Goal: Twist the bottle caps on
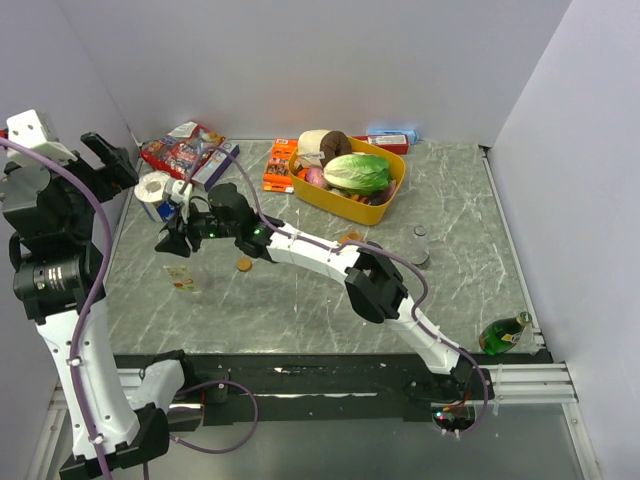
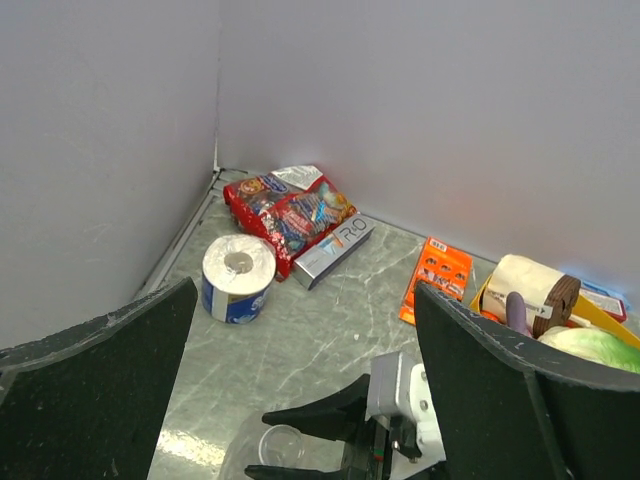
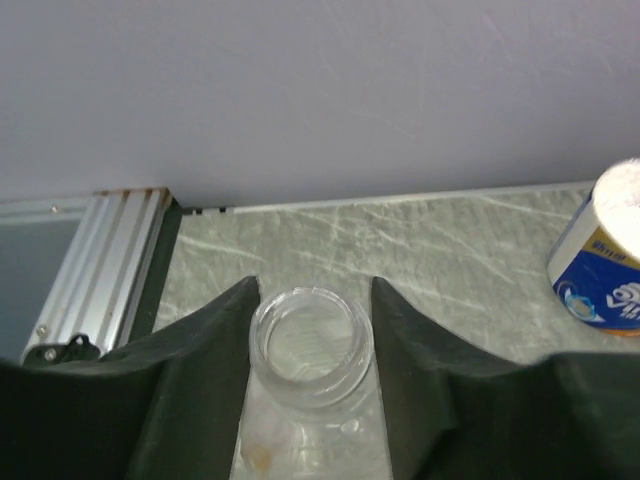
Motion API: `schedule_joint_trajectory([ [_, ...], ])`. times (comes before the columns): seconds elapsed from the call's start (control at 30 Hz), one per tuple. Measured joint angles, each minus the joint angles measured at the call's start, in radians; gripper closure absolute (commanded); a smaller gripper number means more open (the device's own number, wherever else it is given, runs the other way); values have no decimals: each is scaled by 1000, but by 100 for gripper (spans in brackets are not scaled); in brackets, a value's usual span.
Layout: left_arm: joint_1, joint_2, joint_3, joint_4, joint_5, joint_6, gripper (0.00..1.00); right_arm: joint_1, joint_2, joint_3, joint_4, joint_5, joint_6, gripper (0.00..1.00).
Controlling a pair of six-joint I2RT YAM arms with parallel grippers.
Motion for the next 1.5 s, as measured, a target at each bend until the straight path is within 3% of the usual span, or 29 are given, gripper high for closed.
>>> schedule_joint_trajectory([
  [0.03,0,0,-5,0,4,0,4,0,0,-9,13,-6,-4,74],
  [0.17,0,2,-44,10,51,26,4,-6,-22,-30,-8,-21,-34,90],
  [0.2,0,2,-58,18,70,37,4,-7,-36,-43,-15,-25,-40,100],
  [0.43,-1,46,-91,111,332,132,4,-117,-338,-260,-244,-136,-54,100],
  [0.67,-87,101,-140,248,754,168,4,-401,-713,-215,-528,-319,-141,100],
  [0.73,-138,98,-215,309,832,173,4,-433,-814,-206,-606,-370,-212,100],
  [0.87,-220,34,-507,555,971,112,4,-439,-983,-277,-692,-468,-296,100],
  [1.0,-332,10,-686,714,1003,76,4,-449,-1033,-321,-726,-537,-316,100],
  [1.27,-560,73,-663,816,1023,134,4,-449,-932,-327,-728,-577,-271,100],
  [1.5,-740,146,-615,785,949,270,4,-449,-901,-313,-676,-631,-176,100],
])
